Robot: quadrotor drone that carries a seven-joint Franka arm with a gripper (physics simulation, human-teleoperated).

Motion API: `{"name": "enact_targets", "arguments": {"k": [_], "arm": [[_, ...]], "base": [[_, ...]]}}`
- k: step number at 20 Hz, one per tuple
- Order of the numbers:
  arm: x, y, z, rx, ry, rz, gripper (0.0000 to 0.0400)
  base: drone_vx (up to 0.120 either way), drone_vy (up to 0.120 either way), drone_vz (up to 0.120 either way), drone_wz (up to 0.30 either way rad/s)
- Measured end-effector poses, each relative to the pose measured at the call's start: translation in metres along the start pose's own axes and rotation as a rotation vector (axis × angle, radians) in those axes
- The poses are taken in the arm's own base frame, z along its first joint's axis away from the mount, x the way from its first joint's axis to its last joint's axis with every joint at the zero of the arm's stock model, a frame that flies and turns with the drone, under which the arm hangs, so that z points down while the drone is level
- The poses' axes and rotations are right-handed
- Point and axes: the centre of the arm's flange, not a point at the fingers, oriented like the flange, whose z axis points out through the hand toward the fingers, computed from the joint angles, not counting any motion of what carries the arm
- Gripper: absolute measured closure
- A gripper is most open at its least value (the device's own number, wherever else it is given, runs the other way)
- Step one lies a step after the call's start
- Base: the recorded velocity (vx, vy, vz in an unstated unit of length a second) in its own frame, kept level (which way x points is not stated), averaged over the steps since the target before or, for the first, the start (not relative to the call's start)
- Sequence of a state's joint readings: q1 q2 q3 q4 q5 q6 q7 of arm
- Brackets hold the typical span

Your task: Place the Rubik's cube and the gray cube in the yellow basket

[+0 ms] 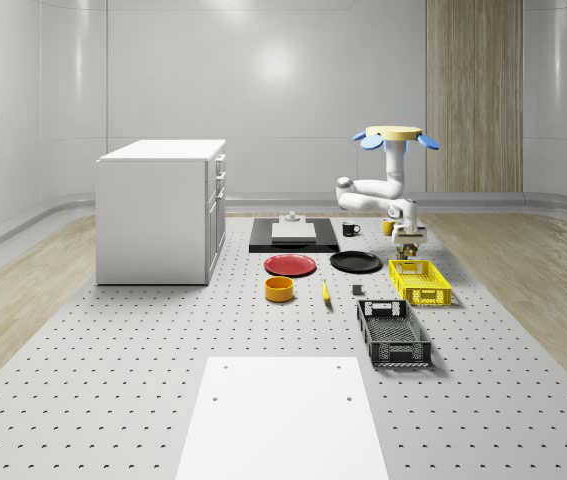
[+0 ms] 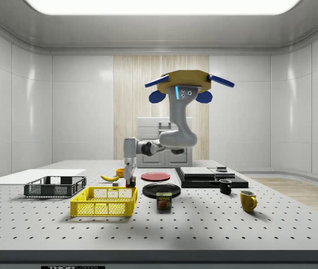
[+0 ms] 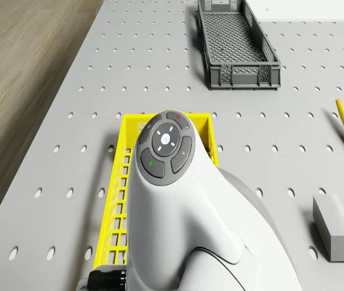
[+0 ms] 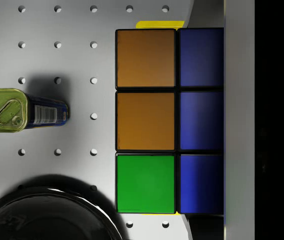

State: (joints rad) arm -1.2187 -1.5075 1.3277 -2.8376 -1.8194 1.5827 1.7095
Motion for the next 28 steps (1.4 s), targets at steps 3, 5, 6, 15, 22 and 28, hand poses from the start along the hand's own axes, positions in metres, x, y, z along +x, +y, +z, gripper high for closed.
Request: {"name": "enact_targets", "arguments": {"k": [3, 5, 6, 15, 22, 28], "arm": [[0.000, 0.000, 0.000, 0.000, 0.000, 0.000, 0.0075], [0.000, 0.000, 0.000, 0.000, 0.000, 0.000, 0.0075], [0.000, 0.000, 0.000, 0.000, 0.000, 0.000, 0.0075], [0.000, 0.000, 0.000, 0.000, 0.000, 0.000, 0.0075], [0.000, 0.000, 0.009, 0.000, 0.000, 0.000, 0.0075], [0.000, 0.000, 0.034, 0.000, 0.000, 0.000, 0.0075]], "base": [[0.120, 0.000, 0.000, 0.000], [0.120, 0.000, 0.000, 0.000], [0.120, 0.000, 0.000, 0.000], [0.036, 0.000, -0.098, 0.000], [0.000, 0.000, -0.057, 0.000], [0.000, 0.000, 0.000, 0.000]]}}
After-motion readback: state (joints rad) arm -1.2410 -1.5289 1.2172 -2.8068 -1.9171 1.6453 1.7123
